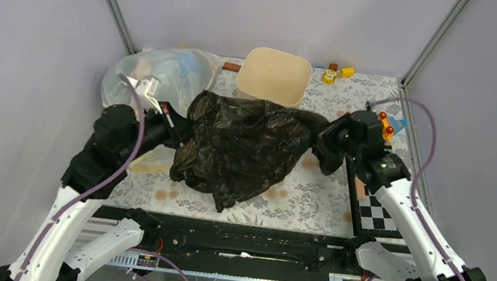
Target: Put the trash bags into the trash bin
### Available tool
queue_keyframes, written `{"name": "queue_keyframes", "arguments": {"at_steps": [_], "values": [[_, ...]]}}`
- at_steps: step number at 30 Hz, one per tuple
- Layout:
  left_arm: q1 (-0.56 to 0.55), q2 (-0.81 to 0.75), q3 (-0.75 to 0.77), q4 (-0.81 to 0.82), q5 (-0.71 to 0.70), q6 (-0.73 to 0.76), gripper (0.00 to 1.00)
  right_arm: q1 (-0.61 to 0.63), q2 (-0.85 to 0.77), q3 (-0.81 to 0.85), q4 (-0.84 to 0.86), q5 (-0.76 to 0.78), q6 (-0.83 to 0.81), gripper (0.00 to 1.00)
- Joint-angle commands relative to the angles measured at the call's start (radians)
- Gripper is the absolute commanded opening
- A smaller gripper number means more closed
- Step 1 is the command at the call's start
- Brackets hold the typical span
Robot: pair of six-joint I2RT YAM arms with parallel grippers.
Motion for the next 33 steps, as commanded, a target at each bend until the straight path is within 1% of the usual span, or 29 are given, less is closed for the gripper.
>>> {"name": "queue_keyframes", "arguments": {"at_steps": [1,4,7,11,15,19,23,25,29,33], "values": [[0.004,0.04,0.194,-0.049,0.138,0.022,0.0,-0.005,-0.01,0.244,-0.134,0.044,-0.163,0.0],[0.004,0.098,0.355,-0.068,0.159,0.025,0.0,-0.005,0.023,0.392,-0.175,0.052,-0.218,0.0],[0.004,0.186,0.57,-0.101,0.152,0.039,0.0,-0.005,0.1,0.549,-0.205,0.035,-0.26,0.0],[0.004,0.309,0.794,-0.106,0.16,0.033,0.0,-0.005,0.227,0.748,-0.218,-0.044,-0.287,0.0],[0.004,0.396,0.967,-0.102,0.173,0.004,0.0,-0.005,0.341,0.883,-0.214,-0.11,-0.285,0.0],[0.005,0.438,1.059,-0.046,0.186,-0.028,0.0,-0.003,0.424,0.929,-0.174,-0.184,-0.283,0.0],[0.004,0.453,1.135,0.027,0.143,-0.041,0.0,0.01,0.521,1.005,-0.161,-0.24,-0.299,0.0],[0.004,0.457,1.146,0.076,0.135,-0.051,0.0,0.014,0.575,1.057,-0.17,-0.263,-0.31,0.0],[0.004,0.475,1.158,0.174,0.147,-0.089,0.0,0.024,0.691,1.187,-0.206,-0.297,-0.328,0.0],[0.004,0.499,1.211,0.209,0.132,-0.092,0.0,0.056,0.794,1.374,-0.271,-0.313,-0.336,0.0]]}}
